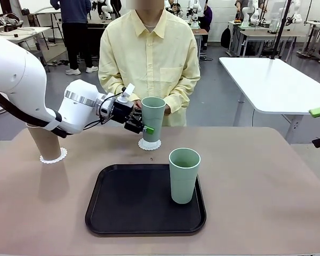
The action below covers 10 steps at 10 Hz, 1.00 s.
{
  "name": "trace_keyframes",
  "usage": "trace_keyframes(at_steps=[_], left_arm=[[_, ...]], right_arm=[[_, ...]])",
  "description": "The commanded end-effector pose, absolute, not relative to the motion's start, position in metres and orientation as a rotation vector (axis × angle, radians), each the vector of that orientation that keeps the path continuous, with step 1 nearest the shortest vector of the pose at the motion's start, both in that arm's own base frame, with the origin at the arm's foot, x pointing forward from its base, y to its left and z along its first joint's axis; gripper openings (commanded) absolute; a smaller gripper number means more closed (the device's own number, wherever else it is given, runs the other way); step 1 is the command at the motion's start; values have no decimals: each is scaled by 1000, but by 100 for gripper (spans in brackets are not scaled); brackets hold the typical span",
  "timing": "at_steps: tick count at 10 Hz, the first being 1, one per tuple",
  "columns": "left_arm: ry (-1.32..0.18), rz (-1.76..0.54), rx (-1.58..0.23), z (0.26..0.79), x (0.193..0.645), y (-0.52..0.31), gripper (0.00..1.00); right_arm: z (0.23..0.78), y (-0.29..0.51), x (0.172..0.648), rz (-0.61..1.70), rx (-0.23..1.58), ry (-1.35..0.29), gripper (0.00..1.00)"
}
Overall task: Place coasters on the table and set cups on them.
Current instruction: Take one Reusable plastic cup from the Flat Tray and place it on a coaster set by the human.
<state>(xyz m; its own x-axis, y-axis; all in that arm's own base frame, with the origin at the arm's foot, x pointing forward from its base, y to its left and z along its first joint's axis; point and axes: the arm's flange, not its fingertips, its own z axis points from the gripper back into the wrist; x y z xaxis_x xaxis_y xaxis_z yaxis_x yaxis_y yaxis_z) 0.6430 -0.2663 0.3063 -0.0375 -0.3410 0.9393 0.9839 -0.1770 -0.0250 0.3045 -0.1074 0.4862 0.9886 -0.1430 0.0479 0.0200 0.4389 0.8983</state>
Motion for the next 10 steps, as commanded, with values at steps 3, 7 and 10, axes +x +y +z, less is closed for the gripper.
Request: trace_keyframes(at_steps=[3, 7, 10], left_arm=[[-822, -1535, -1101, 309, 661, -269, 84], [-799, -1559, -1113, 300, 670, -270, 84], [-787, -1545, -1140, 293, 674, -268, 84]], right_arm=[[487, -106, 308, -89, 1149, -148, 100], [487, -106, 308, -89, 1149, -148, 100], [487, -106, 308, -89, 1149, -148, 100]])
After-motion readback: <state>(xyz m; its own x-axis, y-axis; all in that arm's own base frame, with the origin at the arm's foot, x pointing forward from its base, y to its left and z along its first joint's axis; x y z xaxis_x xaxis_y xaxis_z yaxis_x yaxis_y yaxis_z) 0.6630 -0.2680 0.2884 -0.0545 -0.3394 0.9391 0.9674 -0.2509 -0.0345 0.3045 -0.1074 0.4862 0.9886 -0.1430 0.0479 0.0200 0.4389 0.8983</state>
